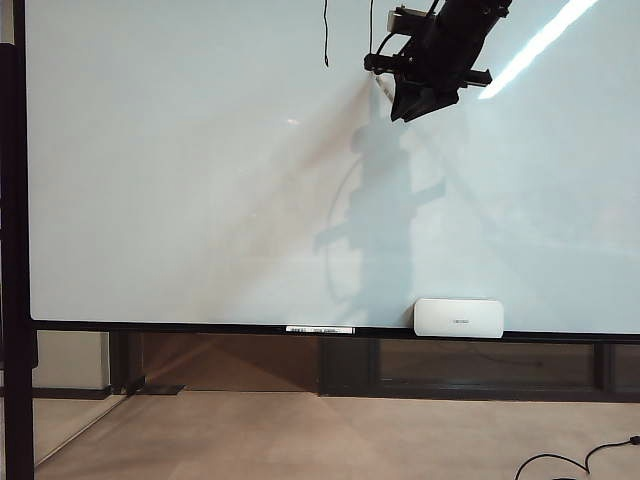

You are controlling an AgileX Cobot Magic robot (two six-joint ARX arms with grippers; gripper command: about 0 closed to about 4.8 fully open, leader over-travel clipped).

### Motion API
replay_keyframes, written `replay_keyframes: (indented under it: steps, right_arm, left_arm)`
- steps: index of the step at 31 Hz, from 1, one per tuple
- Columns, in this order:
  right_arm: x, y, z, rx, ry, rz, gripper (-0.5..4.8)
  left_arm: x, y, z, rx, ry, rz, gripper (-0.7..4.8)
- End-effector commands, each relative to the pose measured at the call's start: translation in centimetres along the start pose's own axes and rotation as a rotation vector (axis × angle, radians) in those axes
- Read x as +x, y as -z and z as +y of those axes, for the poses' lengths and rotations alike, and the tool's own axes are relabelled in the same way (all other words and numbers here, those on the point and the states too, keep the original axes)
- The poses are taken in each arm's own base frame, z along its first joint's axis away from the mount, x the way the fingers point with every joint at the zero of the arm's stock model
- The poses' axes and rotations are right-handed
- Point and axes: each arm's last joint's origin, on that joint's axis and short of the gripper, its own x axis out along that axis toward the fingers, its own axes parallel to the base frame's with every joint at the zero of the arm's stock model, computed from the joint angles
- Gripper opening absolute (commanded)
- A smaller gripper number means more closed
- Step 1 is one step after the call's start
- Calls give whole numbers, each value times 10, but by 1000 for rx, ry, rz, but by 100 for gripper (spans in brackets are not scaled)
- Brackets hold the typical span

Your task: Reach to the right to find the marker pen, pick it up, and write the number 16 on the whiteboard.

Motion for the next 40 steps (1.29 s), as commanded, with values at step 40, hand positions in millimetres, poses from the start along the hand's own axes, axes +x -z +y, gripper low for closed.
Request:
replay_keyframes:
  steps: [40]
  right_arm:
    - [-19,-28,1,13,196,-194,-5]
  left_arm:
    - [-1,-4,1,13,-12,-28,-6]
